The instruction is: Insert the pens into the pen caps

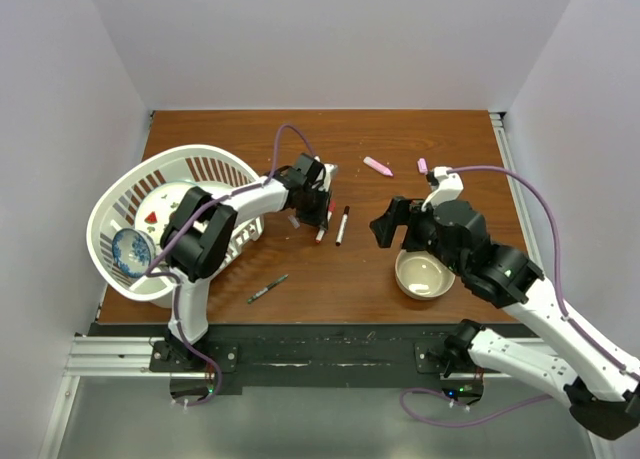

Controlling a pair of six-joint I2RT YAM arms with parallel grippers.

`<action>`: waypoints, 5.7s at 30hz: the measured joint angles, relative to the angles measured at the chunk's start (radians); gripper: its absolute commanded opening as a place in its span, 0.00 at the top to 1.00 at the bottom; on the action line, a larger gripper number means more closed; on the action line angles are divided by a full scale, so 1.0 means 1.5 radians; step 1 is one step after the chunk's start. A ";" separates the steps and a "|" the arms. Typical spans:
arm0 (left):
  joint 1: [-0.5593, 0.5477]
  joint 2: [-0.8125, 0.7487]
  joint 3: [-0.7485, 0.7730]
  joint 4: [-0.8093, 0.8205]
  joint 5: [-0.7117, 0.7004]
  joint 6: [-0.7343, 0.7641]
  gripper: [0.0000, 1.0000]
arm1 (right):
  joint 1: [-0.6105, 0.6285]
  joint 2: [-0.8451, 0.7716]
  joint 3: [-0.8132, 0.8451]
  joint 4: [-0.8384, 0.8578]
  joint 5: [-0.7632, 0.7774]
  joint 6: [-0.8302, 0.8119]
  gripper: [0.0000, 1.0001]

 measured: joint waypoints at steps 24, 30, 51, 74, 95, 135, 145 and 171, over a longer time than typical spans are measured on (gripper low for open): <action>0.006 -0.410 -0.175 0.036 0.045 0.058 0.00 | -0.283 0.546 0.224 0.149 -0.064 -0.133 0.16; 0.008 -0.582 -0.252 0.037 -0.006 0.090 0.00 | -0.312 0.748 0.352 0.187 -0.091 -0.117 0.21; 0.008 -0.793 -0.423 0.133 -0.083 0.149 0.00 | -0.350 1.036 0.583 0.265 -0.254 -0.109 0.27; 0.008 -0.796 -0.423 0.134 -0.107 0.137 0.00 | -0.348 0.855 0.311 0.245 -0.371 -0.191 0.34; 0.008 -0.855 -0.430 0.158 -0.101 0.149 0.02 | -0.348 0.913 0.526 0.113 -0.281 -0.432 0.32; 0.008 -0.794 -0.397 0.171 -0.014 0.064 0.16 | -0.277 0.833 0.344 0.116 -0.189 -0.329 1.00; -0.026 -0.702 -0.401 0.299 0.021 -0.054 0.19 | -0.185 0.477 0.139 0.222 -0.191 -0.111 1.00; -0.084 -0.520 -0.382 0.478 -0.001 -0.122 0.38 | -0.014 0.224 -0.002 0.363 -0.061 0.111 1.00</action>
